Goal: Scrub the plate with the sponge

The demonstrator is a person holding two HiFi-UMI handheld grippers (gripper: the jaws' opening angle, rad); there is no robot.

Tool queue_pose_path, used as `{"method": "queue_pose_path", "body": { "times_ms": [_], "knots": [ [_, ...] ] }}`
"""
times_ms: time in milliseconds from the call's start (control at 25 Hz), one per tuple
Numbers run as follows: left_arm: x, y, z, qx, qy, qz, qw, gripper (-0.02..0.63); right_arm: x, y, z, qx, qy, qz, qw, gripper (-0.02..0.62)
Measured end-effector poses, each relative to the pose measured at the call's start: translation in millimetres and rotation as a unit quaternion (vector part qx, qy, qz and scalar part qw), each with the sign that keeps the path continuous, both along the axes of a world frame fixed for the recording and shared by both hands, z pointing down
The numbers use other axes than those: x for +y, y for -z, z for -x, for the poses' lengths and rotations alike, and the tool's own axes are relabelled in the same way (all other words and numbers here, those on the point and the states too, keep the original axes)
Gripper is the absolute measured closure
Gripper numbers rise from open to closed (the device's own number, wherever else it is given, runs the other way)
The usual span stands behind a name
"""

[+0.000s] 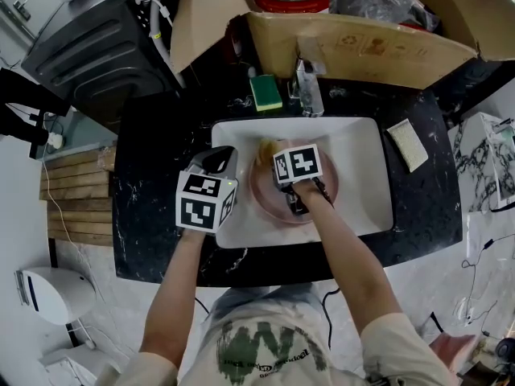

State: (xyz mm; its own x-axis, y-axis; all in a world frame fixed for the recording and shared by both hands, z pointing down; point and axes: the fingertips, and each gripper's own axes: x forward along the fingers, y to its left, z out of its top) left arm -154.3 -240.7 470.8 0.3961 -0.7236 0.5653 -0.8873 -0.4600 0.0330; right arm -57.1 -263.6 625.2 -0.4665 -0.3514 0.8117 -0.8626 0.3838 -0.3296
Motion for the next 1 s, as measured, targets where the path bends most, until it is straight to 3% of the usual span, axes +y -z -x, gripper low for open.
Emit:
{"method": "queue_pose_path", "body": {
  "times_ms": [1000],
  "knots": [
    [2,0,-2,-0.001,-0.008,-0.001,1.0,0.601,-9,-3,-50,0.055,-0.08,0.0,0.995,0.529]
  ]
}}
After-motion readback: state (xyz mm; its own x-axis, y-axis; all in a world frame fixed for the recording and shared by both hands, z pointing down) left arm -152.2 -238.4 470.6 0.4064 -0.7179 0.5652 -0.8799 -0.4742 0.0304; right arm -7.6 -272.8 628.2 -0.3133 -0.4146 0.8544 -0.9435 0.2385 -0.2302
